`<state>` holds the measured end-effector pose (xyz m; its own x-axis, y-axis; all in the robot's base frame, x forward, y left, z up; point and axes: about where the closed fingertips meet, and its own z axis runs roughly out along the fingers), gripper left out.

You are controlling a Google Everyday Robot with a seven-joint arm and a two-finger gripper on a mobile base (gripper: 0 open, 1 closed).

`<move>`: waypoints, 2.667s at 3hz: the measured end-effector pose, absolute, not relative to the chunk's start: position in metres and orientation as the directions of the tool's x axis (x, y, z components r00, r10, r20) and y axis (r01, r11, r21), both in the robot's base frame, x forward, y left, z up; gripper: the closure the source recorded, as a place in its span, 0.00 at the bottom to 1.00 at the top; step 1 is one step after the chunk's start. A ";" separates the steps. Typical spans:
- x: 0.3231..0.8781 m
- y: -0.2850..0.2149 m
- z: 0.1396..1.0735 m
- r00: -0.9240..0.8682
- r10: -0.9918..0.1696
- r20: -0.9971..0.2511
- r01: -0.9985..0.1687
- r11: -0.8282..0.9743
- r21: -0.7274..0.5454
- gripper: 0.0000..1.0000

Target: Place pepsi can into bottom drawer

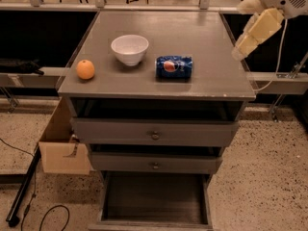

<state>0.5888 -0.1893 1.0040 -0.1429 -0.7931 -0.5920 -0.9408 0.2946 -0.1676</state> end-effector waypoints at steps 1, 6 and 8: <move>0.589 -0.189 1.004 -0.143 -0.793 -0.593 -0.941 0.295 -0.168 0.00; 0.718 -0.156 0.981 -0.225 -0.508 -0.832 -0.785 0.600 -0.154 0.00; 0.720 -0.125 0.925 -0.295 -0.464 -0.835 -0.805 0.592 -0.044 0.00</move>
Offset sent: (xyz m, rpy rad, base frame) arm 0.0484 0.0045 -0.0098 0.1528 -0.1214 -0.1946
